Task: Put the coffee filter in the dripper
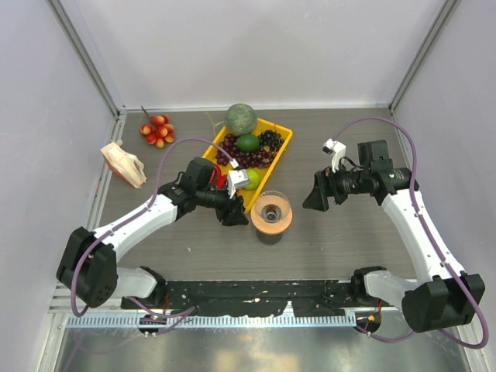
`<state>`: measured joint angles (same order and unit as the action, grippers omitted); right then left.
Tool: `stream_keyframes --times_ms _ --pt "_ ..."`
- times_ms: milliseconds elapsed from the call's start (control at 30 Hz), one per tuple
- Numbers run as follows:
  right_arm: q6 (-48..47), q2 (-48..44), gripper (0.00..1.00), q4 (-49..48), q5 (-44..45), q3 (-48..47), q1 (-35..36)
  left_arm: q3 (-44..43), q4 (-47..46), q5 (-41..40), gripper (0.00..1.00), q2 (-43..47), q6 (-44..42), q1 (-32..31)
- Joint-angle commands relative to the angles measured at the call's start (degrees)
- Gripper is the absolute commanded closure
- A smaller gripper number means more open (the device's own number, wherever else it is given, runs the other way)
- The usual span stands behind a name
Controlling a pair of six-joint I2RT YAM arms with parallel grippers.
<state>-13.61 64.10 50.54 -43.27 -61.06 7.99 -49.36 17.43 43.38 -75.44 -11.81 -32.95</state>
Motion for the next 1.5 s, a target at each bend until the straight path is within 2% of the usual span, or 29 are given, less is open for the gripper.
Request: stream_keyframes --times_ms 0,600,733,1000,1033,1067,1133,1300,1467 --pt "0.1 -0.8 0.13 -1.8 -2.3 -0.7 -0.3 -1.1 -4.8 -1.0 0.44 -1.3 1.3 -1.8" --pt "0.0 -0.3 0.13 -1.3 -2.8 -0.8 -0.5 -1.9 -6.1 -1.9 0.42 -2.0 4.3 -3.0" --pt "-0.2 -0.5 0.13 -1.1 -2.8 -0.9 -0.4 -1.9 -5.1 -2.2 0.38 -1.5 4.2 -2.9" --pt "-0.8 -1.2 0.13 -0.5 -2.8 -1.6 -0.4 -0.9 4.5 -4.8 0.29 6.3 0.3 -0.5" --pt "-0.9 -1.3 0.09 -0.6 -2.9 -1.6 -0.4 -0.6 5.8 -5.1 0.27 7.9 -0.2 0.2" --pt "-0.9 -1.4 0.12 -0.6 -2.9 -1.7 -0.4 -0.6 7.3 -5.4 0.25 9.4 -0.7 1.0" --pt "-0.9 -1.7 0.12 -0.7 -2.8 -1.7 -0.4 -0.9 10.2 -5.7 0.21 12.3 -1.3 3.1" --pt "-1.1 -3.4 0.08 -0.2 -2.1 -1.6 -0.4 -3.9 21.0 -7.6 0.12 19.3 -6.3 8.1" --pt "-1.2 -4.4 0.04 -0.4 -1.6 -1.2 -0.4 -6.3 32.6 -9.5 0.07 23.7 -11.9 13.5"
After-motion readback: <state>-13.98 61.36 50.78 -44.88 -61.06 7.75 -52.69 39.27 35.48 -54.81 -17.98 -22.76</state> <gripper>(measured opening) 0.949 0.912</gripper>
